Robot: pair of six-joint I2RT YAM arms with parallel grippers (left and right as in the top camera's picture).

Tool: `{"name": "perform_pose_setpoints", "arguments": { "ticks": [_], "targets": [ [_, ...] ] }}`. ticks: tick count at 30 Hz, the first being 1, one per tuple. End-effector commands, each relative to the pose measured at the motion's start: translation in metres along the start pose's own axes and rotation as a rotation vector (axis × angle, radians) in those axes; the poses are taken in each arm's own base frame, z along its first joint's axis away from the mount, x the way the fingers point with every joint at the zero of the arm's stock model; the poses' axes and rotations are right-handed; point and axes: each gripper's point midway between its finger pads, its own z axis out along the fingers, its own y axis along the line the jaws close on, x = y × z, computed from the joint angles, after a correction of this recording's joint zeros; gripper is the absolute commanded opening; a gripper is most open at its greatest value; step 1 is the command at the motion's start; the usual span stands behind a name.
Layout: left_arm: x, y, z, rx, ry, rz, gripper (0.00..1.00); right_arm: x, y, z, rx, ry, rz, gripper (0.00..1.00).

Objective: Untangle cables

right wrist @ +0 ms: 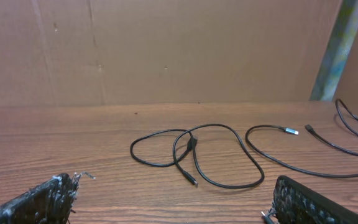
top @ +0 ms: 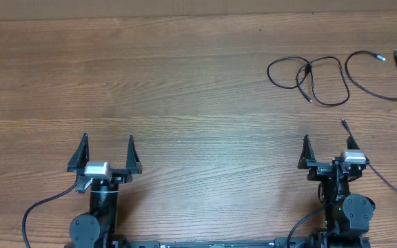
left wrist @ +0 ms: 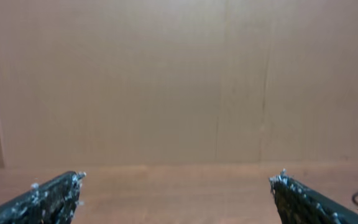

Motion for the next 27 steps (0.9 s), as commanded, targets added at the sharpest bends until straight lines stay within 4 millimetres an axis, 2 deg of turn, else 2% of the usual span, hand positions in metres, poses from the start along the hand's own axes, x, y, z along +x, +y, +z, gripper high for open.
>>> {"name": "perform_pose_setpoints", "arguments": {
  "ticks": [1,6,13,20,24,27],
  "targets": [
    [0.004,0.002,-0.003,-0.009,0.011,-0.008,1.00,0.002,0.000,0.000,0.000,-0.004,0.006,1.00],
    [0.021,0.002,-0.004,-0.011,0.081,-0.008,0.99,0.002,0.000,0.000,0.000,-0.004,0.006,1.00],
    [0.078,0.003,-0.015,-0.016,0.316,-0.015,1.00,0.002,0.000,0.000,0.000,-0.003,0.006,1.00],
    [0.076,0.004,-0.015,-0.013,0.308,0.020,1.00,0.002,0.000,0.000,0.000,-0.004,0.006,1.00],
    [0.076,0.004,-0.015,-0.036,0.307,-0.146,1.00,0.002,0.000,0.000,0.000,-0.004,0.006,1.00],
    [0.076,0.004,-0.015,-0.044,0.307,-0.171,1.00,0.002,0.000,0.000,0.000,-0.003,0.006,1.00]
  ]
}}
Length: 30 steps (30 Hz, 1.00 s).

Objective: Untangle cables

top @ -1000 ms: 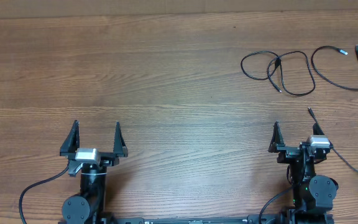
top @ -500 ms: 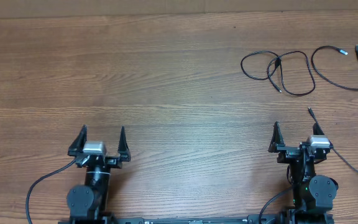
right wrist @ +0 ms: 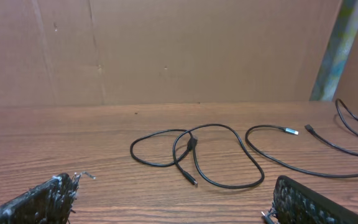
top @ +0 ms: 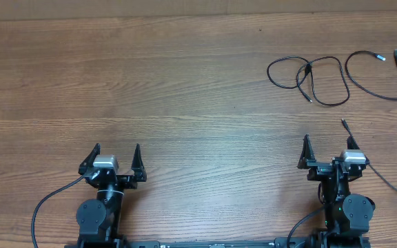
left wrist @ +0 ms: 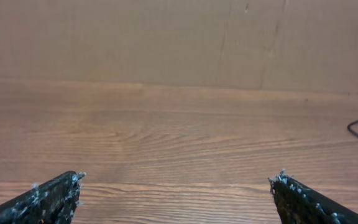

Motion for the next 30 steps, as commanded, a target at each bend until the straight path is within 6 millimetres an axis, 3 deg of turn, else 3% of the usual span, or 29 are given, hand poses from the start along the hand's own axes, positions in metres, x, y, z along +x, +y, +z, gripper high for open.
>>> {"name": "perform_pose_setpoints", "arguments": {
  "ticks": [1,5,30],
  "targets": [
    [-0.0001,0.0029,-0.0004,-0.011,-0.005,-0.058,1.00,0.0017,-0.0001,0.0001,0.000,-0.004,0.007,1.00],
    [-0.0002,0.0029,-0.0004,-0.012,-0.005,0.133,0.99,0.0017,-0.0001,0.0001,0.000,-0.004,0.007,1.00],
    [-0.0002,0.0028,-0.0003,-0.011,-0.005,0.123,1.00,0.0017,-0.0001,0.0001,0.000,-0.004,0.007,1.00]
  ]
}}
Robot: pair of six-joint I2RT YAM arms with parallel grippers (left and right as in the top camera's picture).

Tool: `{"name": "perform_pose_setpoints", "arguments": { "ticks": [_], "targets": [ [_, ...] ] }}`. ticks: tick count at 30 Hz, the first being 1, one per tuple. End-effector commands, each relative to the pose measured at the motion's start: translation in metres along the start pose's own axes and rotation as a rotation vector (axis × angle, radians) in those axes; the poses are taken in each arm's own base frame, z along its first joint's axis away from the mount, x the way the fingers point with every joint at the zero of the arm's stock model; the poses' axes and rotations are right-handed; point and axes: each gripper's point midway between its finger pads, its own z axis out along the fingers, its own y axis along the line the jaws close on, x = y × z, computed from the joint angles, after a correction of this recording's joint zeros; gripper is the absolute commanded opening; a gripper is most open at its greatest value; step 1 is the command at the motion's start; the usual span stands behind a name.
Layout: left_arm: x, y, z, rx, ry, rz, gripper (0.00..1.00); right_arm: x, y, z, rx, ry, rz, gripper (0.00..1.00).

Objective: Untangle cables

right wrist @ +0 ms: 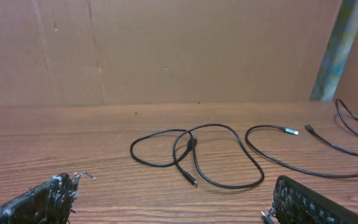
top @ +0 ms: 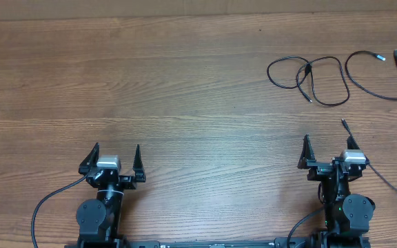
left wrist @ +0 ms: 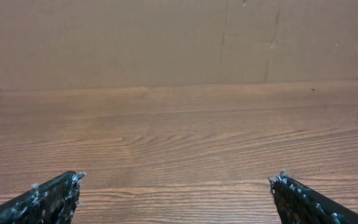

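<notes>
A short black cable (top: 309,73) lies looped and crossed over itself at the far right of the table; the right wrist view shows its loops (right wrist: 194,155) ahead of the fingers. A second, longer black cable (top: 374,86) curves beside it, with a blue-tipped plug (right wrist: 289,131). My right gripper (top: 326,146) rests open near the front edge, well short of the cables. My left gripper (top: 114,153) stands open at the front left, nothing between its fingers (left wrist: 55,193). A bit of cable shows at that view's right edge.
The wooden table (top: 150,83) is bordered by a brown cardboard wall (right wrist: 166,50) at the back. A thin black cable (top: 391,182) runs along the right edge near my right arm. A grey-green post (right wrist: 340,46) stands at the back right.
My left gripper has turned slightly to the left; its view now faces the back wall more squarely. The right arm and the cables have not moved.
My left gripper first stood open and raised, its camera facing the cardboard wall. It then sat lower and nearer the front edge, angled toward the table. Now it points slightly further left. The right gripper stayed open and still throughout.
</notes>
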Motion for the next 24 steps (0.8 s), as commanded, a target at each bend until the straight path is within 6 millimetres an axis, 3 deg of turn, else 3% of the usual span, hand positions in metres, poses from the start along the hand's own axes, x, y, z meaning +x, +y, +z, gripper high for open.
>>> {"name": "perform_pose_setpoints", "arguments": {
  "ticks": [1,24],
  "targets": [
    [0.0001,0.0028,-0.0003,-0.011,-0.004,0.018,1.00,0.0016,-0.0001,0.0001,0.000,-0.005,0.006,1.00],
    [0.0002,0.0028,-0.0003,-0.011,-0.004,0.018,1.00,0.0016,0.0003,0.0001,-0.003,-0.005,0.055,1.00]
  ]
}}
